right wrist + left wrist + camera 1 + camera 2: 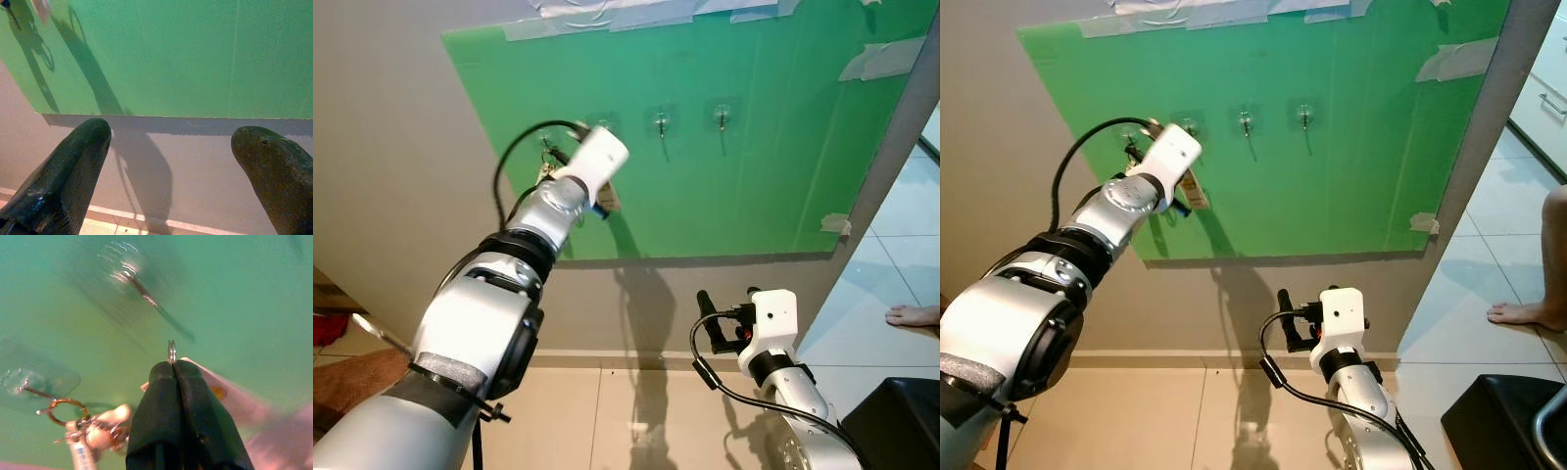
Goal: Hang keys on a hook
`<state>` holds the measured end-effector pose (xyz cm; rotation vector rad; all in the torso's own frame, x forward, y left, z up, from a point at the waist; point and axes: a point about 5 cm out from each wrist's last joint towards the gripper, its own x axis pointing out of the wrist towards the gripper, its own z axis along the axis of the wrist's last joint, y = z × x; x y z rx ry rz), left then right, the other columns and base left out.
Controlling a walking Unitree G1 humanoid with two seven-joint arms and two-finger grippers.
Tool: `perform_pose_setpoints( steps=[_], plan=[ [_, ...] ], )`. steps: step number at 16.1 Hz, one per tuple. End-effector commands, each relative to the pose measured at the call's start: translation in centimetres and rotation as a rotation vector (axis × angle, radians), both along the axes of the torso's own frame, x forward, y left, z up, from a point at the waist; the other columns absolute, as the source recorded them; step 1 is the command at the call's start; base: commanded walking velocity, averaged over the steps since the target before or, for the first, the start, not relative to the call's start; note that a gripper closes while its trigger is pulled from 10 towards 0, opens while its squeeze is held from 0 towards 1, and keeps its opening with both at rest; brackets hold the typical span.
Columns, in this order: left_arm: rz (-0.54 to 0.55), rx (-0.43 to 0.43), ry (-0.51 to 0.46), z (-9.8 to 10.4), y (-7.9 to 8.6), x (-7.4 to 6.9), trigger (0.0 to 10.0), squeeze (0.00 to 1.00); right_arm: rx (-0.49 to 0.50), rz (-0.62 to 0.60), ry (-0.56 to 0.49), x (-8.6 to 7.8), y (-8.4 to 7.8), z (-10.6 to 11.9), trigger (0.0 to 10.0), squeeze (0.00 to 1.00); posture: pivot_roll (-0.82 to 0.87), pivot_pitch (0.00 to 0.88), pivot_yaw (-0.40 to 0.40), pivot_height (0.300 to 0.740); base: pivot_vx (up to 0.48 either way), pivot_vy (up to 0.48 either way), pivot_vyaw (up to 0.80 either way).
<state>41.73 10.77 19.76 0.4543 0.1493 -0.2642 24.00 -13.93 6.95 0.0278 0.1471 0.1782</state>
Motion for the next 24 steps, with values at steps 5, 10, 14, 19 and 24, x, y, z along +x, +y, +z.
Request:
perform_pose_setpoints(
  steps=[5,10,14,19,24],
  plan=[
    [0.01,-0.515,-0.126,-0.7,1.1,-1.4,0.0,0.0,-0.01,-0.047,-0.09,0.3,0.0,1.7,10.0,0.0,-0.17,0.0,0.175,0.74,0.0,0.0,0.0],
    [-0.123,-0.41,-0.102,-4.9,0.1,-7.2,0.0,0.0,-0.01,-0.049,-0.104,0.7,-0.4,2.2,10.0,0.0,-0.12,0.0,0.145,0.74,0.0,0.0,0.0],
    [-0.056,-0.465,-0.193,-4.9,2.2,-11.6,0.0,0.0,-0.012,-0.059,-0.124,1.2,-0.8,2.7,10.0,0.0,-0.09,0.0,0.12,0.74,0.0,0.0,0.0],
    [-0.023,-0.406,-0.202,-3.8,1.3,-11.9,0.0,0.0,-0.02,-0.039,-0.113,1.2,-0.6,2.5,10.0,0.0,-0.11,0.0,0.116,0.74,0.0,0.0,0.0],
    [-0.023,-0.363,-0.182,-3.5,0.9,-11.5,0.0,0.0,-0.026,-0.036,-0.094,0.9,-0.6,2.0,10.0,0.0,-0.12,0.0,0.121,0.74,0.11,0.0,0.0]
  ],
)
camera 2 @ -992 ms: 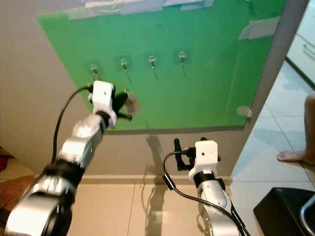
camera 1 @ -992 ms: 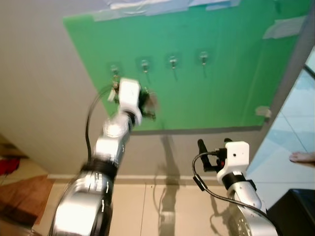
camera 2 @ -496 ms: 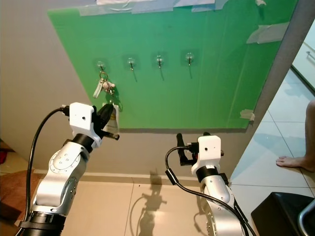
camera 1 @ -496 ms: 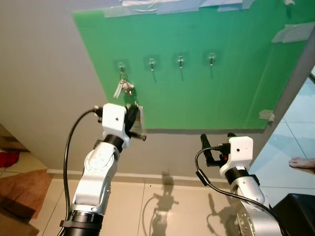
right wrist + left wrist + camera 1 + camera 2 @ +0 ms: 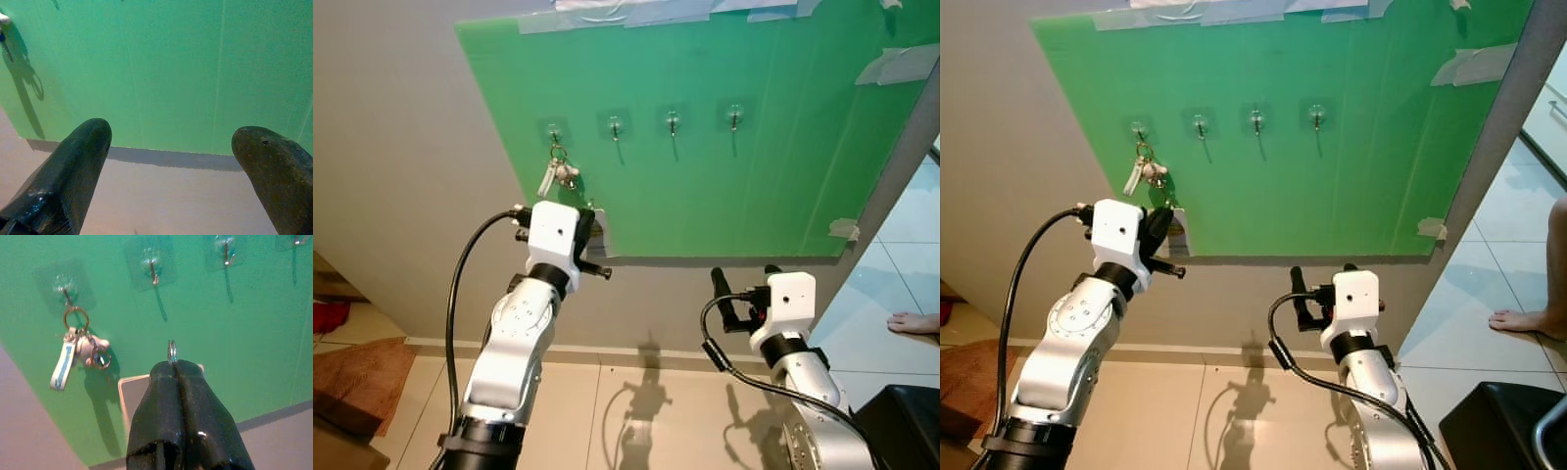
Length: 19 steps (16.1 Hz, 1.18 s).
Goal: Hang keys on a hook
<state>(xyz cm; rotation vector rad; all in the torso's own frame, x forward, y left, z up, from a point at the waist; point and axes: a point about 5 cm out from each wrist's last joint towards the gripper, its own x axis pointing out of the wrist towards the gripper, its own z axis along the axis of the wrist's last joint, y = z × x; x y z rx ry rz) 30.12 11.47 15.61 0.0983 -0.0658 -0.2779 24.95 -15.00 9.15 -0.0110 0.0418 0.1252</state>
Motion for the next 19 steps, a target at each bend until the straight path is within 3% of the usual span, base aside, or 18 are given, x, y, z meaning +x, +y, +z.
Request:
perform_pose_setpoints(
  steps=[1,13,19],
  plan=[
    [0.015,0.022,-0.02,0.7,0.1,0.2,0.0,0.0,0.007,0.017,0.017,-0.1,0.4,-0.3,10.0,0.0,-0.11,0.0,0.122,0.74,0.304,0.0,0.0],
    [0.046,0.014,0.003,0.8,0.3,0.5,0.0,0.0,0.008,0.03,0.05,-0.4,0.5,-1.2,10.0,0.0,-0.11,0.0,0.123,0.74,0.467,0.0,0.0],
    [0.105,0.057,-0.033,2.3,0.8,1.1,0.0,0.0,0.007,0.044,0.056,-0.4,0.7,-1.3,10.0,0.0,-0.11,0.0,0.122,0.74,0.0,0.0,0.0]
  ],
)
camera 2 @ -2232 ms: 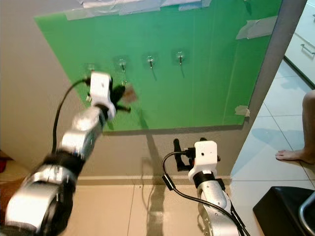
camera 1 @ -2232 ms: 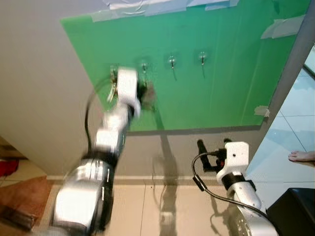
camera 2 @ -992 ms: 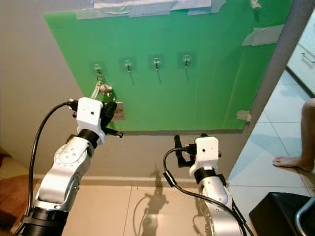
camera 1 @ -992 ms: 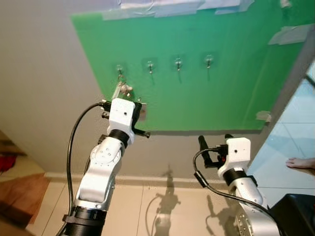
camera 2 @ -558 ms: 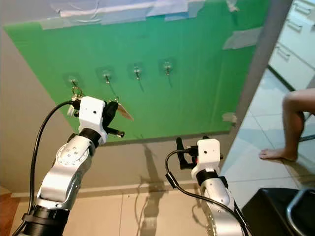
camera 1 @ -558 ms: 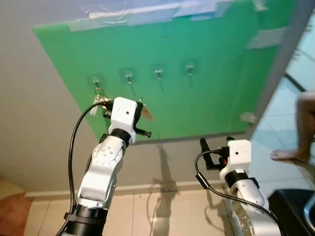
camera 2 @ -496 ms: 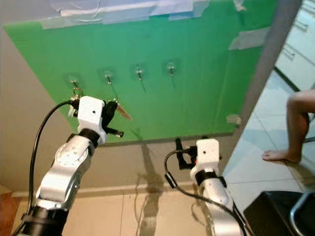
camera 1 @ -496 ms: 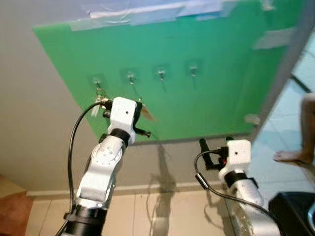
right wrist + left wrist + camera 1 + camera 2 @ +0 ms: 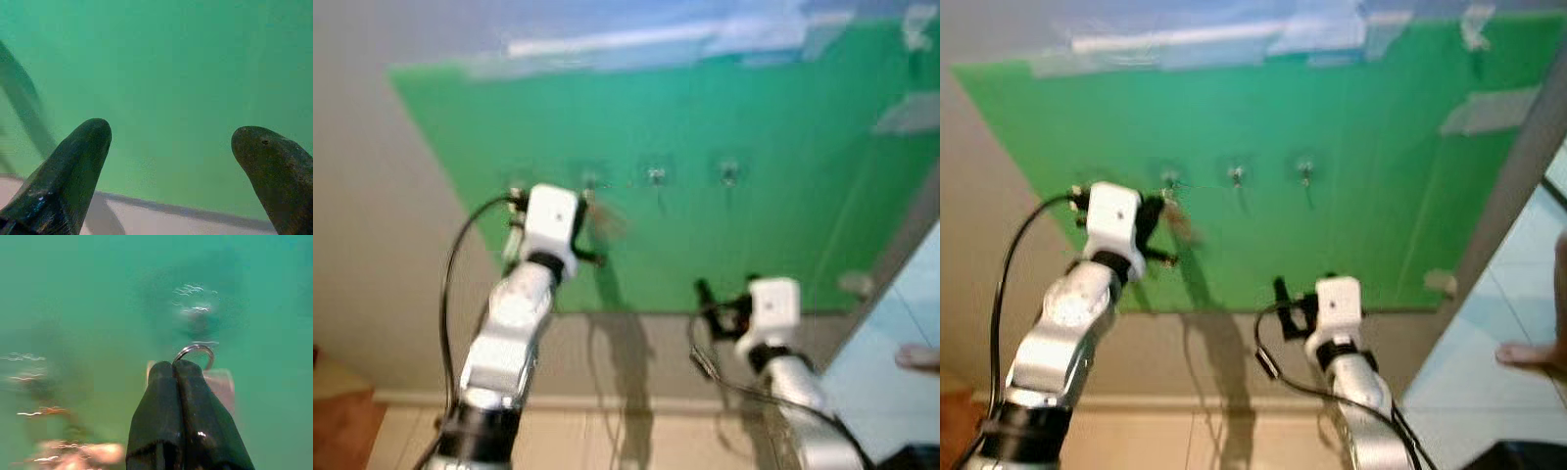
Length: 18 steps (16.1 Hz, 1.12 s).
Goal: Hang keys on a hook
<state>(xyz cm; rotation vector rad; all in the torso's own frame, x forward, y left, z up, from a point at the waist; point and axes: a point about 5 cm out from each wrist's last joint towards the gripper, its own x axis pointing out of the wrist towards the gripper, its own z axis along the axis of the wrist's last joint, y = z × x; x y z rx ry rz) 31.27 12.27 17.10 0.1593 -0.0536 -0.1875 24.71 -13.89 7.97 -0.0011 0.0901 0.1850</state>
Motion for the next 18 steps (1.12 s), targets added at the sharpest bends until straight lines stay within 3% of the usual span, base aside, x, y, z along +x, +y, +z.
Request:
perform_pose_setpoints(
  steps=[1,5,9,11,13,14,18],
  plan=[
    [0.036,0.016,-0.037,1.5,0.3,0.4,0.0,0.0,-0.004,-0.012,0.01,-0.2,-0.4,-0.2,10.0,0.0,-0.11,0.0,0.122,0.74,0.0,0.0,0.0],
    [0.092,0.094,-0.024,2.8,1.4,2.7,0.0,0.0,0.0,-0.004,0.015,-0.2,0.0,-0.3,10.0,0.0,-0.11,0.0,0.127,0.74,0.0,0.0,0.0],
    [0.053,0.16,0.033,2.5,0.4,4.2,0.0,0.0,0.001,0.0,0.021,-0.5,0.2,-0.5,10.0,0.0,-0.12,0.0,0.137,0.74,0.0,0.0,0.0],
    [0.057,0.142,0.038,2.3,0.2,4.1,0.0,0.0,-0.002,-0.003,0.024,-0.7,0.0,-0.5,10.0,0.0,-0.13,0.0,0.142,0.74,0.0,0.0,0.0],
    [0.159,0.007,0.056,0.7,1.4,2.4,0.0,0.0,-0.005,-0.01,0.028,-1.0,-0.3,-0.6,10.0,0.0,-0.13,0.0,0.134,0.74,0.0,0.0,0.0],
    [0.179,-0.01,0.052,0.2,1.7,1.9,0.0,0.0,-0.006,-0.009,0.032,-1.1,-0.3,-0.6,10.0,0.0,-0.13,0.0,0.132,0.74,0.0,0.0,0.0],
    [0.209,0.026,0.045,-0.5,2.4,0.8,0.0,0.0,-0.016,0.02,0.047,-1.2,-0.3,-0.8,10.0,0.0,-0.11,0.0,0.1,0.74,0.0,0.0,0.0]
  ],
)
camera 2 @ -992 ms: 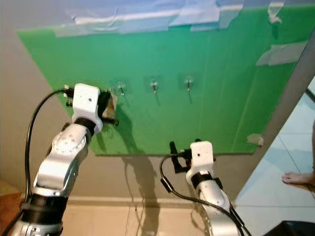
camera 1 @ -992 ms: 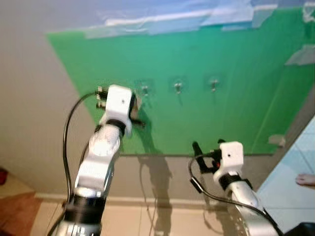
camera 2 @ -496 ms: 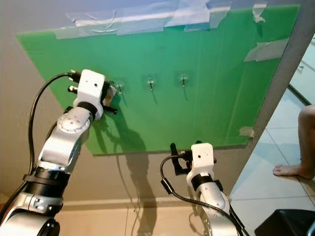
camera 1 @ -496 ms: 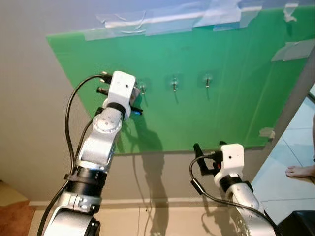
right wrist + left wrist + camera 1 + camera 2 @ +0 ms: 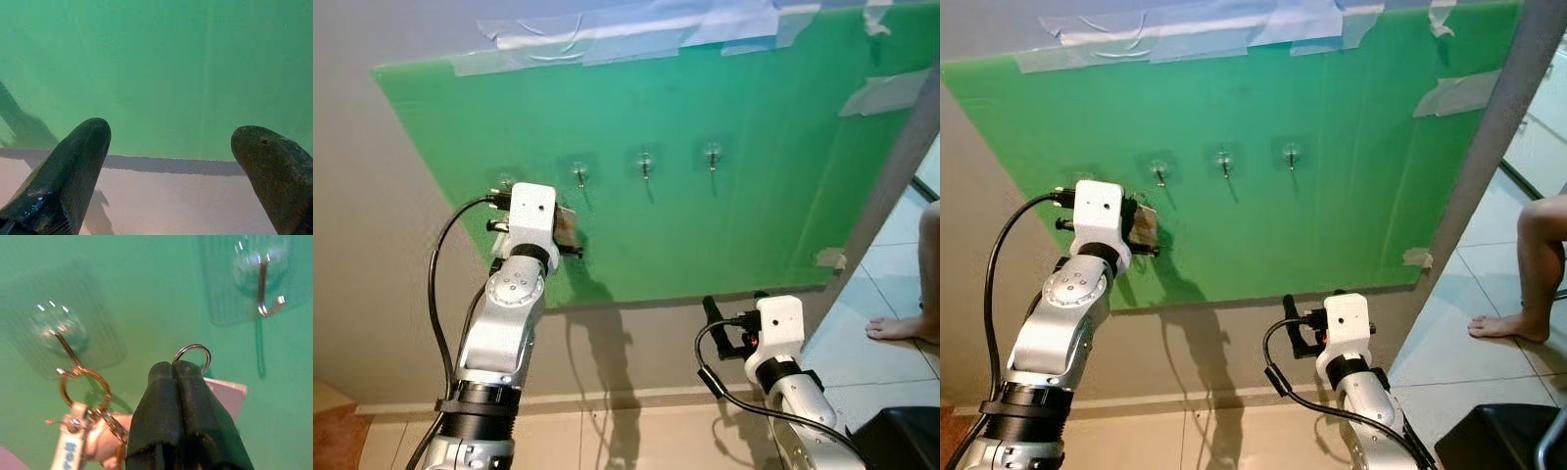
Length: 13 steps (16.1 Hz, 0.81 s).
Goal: Hang keys on a hook
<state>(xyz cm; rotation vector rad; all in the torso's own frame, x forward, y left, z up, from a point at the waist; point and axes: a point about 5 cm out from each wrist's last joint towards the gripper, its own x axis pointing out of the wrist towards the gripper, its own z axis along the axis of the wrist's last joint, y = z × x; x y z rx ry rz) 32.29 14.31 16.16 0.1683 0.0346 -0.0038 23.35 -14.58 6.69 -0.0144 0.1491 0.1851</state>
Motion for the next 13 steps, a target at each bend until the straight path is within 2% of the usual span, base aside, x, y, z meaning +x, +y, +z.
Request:
perform_pose_setpoints(
  steps=[1,4,9,13],
  plan=[
    [0.019,0.025,-0.035,0.5,0.4,-0.3,0.0,0.0,0.002,0.023,-0.01,0.2,0.4,0.5,10.0,0.0,-0.11,0.0,0.1,0.74,0.0,0.0,0.0],
    [-0.008,0.08,-0.079,1.3,-0.4,-0.6,0.0,0.0,0.0,0.032,-0.005,0.3,0.4,0.4,10.0,0.0,-0.11,0.0,0.095,0.74,0.0,0.0,0.0],
    [-0.065,0.121,-0.058,1.5,-2.2,-1.1,0.0,0.0,0.0,0.036,-0.002,0.5,0.5,0.4,10.0,0.0,-0.11,0.0,0.097,0.74,0.0,0.0,0.0],
    [-0.068,0.168,-0.081,2.2,-2.3,-1.0,0.0,0.0,0.001,0.038,-0.001,0.7,0.6,0.3,10.0,0.0,-0.11,0.0,0.102,0.74,0.0,0.0,0.0]
  ],
)
